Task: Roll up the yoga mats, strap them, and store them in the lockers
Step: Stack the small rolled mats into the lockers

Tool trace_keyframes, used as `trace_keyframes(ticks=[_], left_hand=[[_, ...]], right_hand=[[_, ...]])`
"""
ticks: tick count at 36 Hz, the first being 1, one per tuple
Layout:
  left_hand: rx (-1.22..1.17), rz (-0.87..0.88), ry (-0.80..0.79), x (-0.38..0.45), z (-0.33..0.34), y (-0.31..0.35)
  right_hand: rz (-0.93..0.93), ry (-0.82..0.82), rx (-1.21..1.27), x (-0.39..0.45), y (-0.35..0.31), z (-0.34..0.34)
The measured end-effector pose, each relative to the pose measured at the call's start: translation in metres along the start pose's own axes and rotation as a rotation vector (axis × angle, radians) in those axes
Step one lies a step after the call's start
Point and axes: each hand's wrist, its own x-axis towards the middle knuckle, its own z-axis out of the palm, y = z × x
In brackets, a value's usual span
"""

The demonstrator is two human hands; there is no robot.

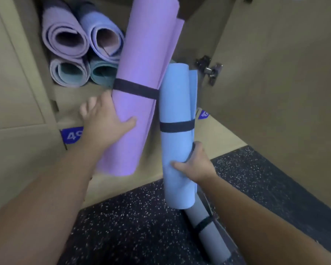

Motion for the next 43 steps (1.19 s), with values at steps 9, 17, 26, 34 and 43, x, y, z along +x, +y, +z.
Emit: trace_keyframes(ticks=[9,17,26,34,43], left_hand=[[-0.225,-0.153,-0.153,0.032,0.011,-0.02],[-0.204,-0.183,-0.172,0.03,0.009,-0.02],[-0.311,-0.246,-0.195,0.037,0.015,-0.034],[-0.309,-0.271,-0.16,0.034,0.018,-0.024],[-0.38,-0.351,-0.154,0.024,0.011,-0.007]], right_hand=[[0.033,0.022,0.003,0.003,-0.022,0.005],[-0.082,0.083,-0.026,0.02,-0.069,-0.032],[-0.061,0.116,0.166,0.059,-0.116,-0.054],[-0.033,-0.013,0.124,0.105,-0.134,-0.052],[-0.085,-0.188,0.143,0.119,-0.119,-0.071]])
